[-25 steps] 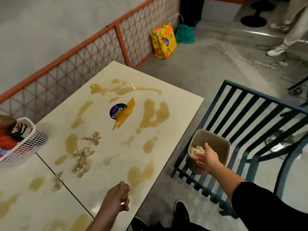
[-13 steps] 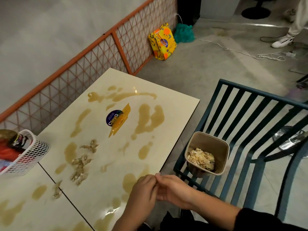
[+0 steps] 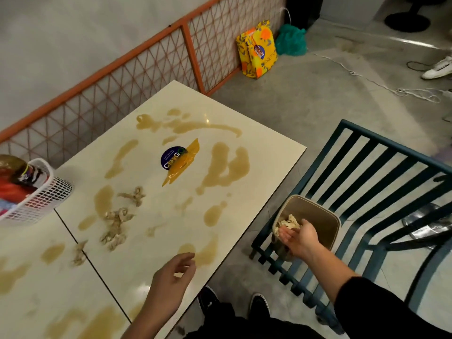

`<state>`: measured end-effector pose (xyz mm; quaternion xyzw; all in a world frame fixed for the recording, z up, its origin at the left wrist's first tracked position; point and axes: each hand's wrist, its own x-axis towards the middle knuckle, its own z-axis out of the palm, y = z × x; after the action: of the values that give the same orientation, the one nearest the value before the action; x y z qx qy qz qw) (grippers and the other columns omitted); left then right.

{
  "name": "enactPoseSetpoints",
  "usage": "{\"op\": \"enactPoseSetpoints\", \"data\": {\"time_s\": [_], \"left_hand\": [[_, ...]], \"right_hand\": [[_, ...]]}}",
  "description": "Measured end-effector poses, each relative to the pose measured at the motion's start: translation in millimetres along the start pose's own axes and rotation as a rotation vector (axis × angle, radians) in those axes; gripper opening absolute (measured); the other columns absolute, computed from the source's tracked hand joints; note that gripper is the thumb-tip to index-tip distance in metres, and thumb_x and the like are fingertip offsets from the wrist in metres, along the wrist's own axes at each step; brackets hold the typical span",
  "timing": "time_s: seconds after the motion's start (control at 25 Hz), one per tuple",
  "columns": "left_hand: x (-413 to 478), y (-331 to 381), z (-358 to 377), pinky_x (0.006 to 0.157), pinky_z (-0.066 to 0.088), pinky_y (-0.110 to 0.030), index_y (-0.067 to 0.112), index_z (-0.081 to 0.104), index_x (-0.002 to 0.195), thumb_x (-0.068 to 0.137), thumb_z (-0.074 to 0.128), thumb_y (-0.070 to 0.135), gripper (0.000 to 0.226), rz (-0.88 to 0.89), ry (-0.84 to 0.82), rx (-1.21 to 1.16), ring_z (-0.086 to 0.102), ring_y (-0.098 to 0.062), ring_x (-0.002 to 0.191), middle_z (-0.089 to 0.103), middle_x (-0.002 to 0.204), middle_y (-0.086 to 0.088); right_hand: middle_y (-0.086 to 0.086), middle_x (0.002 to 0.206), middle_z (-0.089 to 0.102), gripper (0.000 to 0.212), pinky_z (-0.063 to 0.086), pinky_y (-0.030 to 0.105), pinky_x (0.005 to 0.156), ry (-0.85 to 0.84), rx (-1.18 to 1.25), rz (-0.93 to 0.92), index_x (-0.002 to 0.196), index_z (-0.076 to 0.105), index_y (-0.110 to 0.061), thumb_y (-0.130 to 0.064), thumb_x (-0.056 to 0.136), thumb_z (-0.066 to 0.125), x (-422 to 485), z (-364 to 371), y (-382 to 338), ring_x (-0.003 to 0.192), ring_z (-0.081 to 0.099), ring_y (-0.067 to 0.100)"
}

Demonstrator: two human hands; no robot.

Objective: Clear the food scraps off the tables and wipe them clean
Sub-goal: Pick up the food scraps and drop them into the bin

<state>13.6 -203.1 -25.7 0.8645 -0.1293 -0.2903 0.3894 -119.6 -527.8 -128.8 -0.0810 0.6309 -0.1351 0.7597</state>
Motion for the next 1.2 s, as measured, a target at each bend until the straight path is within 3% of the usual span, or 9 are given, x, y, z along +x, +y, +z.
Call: {"op": "enactPoseSetpoints", "data": {"time_s": [0.04,0.12,0.24,0.48,0.56,0.72,0.88,1.04,1.2], "left_hand": [[2.9,-4.5,-7.8,0.080,0.054,-0.031,0.040,0.072,0.098,0.091,0.070,0.020,0.021,-0.033,0.013,-0.015,0.066,0.000,0.088,0.072,0.094,0.022],[10.0,-15.4,-22.6,0.077,0.051,-0.025,0.038,0.074,0.095,0.091,0.069,0.021,0.017,-0.076,0.026,-0.039,0.068,-0.004,0.086,0.074,0.092,0.016],[20.1,-24.3,-39.3,0.077,0.050,-0.023,0.032,0.074,0.094,0.092,0.068,0.018,0.016,-0.109,0.035,-0.093,0.070,-0.007,0.084,0.075,0.089,0.013],[36.9,-49.2,-69.1,0.077,0.051,-0.020,0.034,0.074,0.092,0.092,0.066,0.021,0.015,-0.162,0.028,-0.137,0.067,0.000,0.083,0.074,0.090,0.018],[43.2,-60.8,-82.4,0.077,0.051,-0.019,0.035,0.074,0.092,0.092,0.066,0.022,0.015,-0.178,0.050,-0.154,0.067,0.001,0.083,0.073,0.090,0.019],[52.8,-78.5,-102.1,0.074,0.049,-0.015,0.038,0.072,0.091,0.095,0.063,0.028,0.014,-0.212,0.053,-0.176,0.065,0.003,0.083,0.073,0.091,0.015],[55.2,-100.1,-117.4,0.066,0.048,-0.012,0.041,0.071,0.092,0.095,0.061,0.033,0.013,-0.225,0.084,-0.206,0.063,0.003,0.081,0.072,0.091,0.013],[51.6,-124.5,-130.8,0.073,0.051,-0.016,0.041,0.068,0.096,0.097,0.058,0.034,0.012,-0.223,0.073,-0.186,0.062,0.007,0.084,0.070,0.096,0.018],[54.2,-142.8,-144.9,0.077,0.050,-0.014,0.045,0.066,0.092,0.098,0.057,0.032,0.016,-0.227,0.092,-0.196,0.062,0.008,0.086,0.069,0.096,0.022]], "right_hand": [[0.023,0.117,0.066,0.049,0.054,0.043,0.097,0.005,-0.029,0.026,0.135,0.049,0.000,-0.038,0.107,0.038,-0.3,4.0,1.6,0.105,0.066,0.033],[0.019,0.100,0.070,0.039,0.056,0.037,0.073,0.033,-0.252,-0.003,0.124,0.056,0.001,-0.030,0.105,0.043,-4.8,17.9,16.8,0.083,0.067,0.028],[0.013,0.078,0.066,0.020,0.042,0.028,0.050,-0.001,-0.694,-0.146,0.104,0.066,0.000,-0.015,0.099,0.054,-29.1,49.7,52.2,0.061,0.057,0.022],[0.002,0.080,0.072,0.021,0.052,0.036,0.064,-0.390,-1.366,-0.629,0.099,0.071,-0.018,-0.012,0.097,0.052,-73.3,148.1,124.5,0.072,0.066,0.023],[-0.002,0.087,0.073,0.021,0.051,0.031,0.067,-0.494,-1.575,-0.753,0.099,0.071,-0.021,-0.012,0.094,0.052,-77.3,197.1,144.6,0.078,0.068,0.022],[0.006,0.112,0.071,0.027,0.052,0.032,0.086,-0.630,-1.913,-0.964,0.115,0.070,-0.015,-0.018,0.095,0.052,-64.1,290.6,180.4,0.103,0.065,0.024],[0.012,0.126,0.065,0.045,0.052,0.038,0.094,-0.715,-2.202,-0.998,0.140,0.054,-0.018,-0.022,0.095,0.050,-39.6,366.7,219.5,0.117,0.061,0.030],[0.015,0.131,0.048,0.055,0.049,0.048,0.099,-0.605,-2.421,-0.954,0.149,0.037,-0.029,-0.031,0.096,0.051,-12.9,411.7,246.9,0.121,0.052,0.039],[0.008,0.124,0.052,0.040,0.053,0.044,0.092,-0.459,-2.377,-1.036,0.130,0.058,-0.018,-0.031,0.092,0.059,-2.0,427.0,262.4,0.117,0.054,0.032]]}}
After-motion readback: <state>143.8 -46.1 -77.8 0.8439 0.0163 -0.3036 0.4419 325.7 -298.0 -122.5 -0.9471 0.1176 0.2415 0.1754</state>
